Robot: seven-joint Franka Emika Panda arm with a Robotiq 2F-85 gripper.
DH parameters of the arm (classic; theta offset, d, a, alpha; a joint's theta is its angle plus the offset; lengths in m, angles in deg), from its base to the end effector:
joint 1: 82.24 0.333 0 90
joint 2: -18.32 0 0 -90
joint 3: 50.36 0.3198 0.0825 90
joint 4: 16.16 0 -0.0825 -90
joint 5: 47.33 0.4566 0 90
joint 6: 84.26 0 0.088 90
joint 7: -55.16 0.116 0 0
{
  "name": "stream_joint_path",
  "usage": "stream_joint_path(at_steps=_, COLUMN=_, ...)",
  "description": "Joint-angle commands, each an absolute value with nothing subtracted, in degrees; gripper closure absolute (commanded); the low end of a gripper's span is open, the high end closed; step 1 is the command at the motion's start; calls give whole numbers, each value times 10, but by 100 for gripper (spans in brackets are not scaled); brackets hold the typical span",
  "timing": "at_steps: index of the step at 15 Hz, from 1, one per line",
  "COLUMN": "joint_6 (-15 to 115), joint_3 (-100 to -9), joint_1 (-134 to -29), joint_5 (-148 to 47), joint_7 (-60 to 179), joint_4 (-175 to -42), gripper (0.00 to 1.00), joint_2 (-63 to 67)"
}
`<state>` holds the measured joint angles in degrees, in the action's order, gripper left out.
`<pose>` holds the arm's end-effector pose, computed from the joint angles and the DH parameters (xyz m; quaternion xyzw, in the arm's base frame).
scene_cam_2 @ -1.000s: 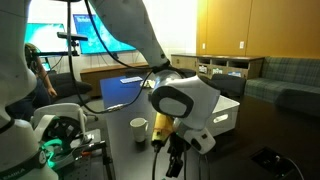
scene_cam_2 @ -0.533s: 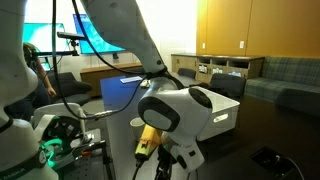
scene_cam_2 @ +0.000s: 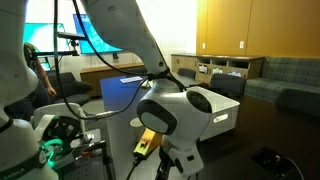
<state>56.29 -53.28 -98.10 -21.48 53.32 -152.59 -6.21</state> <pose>0.4516 -0.1550 0.0460 -0.9217 0.3341 0.1502 0.1277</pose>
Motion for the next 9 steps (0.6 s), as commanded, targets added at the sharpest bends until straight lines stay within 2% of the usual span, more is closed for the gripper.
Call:
stream_joint_path(at_steps=1, joint_6=588, joint_3=-535, joint_1=-977, joint_5=-183, joint_7=558, joint_4=-1526, gripper=0, joint_2=-72)
stream_joint_path(at_steps=9, joint_6=629, joint_3=-552, joint_1=-951, joint_5=-180, joint_7=675, joint_4=-1530, gripper=0, joint_2=-86)
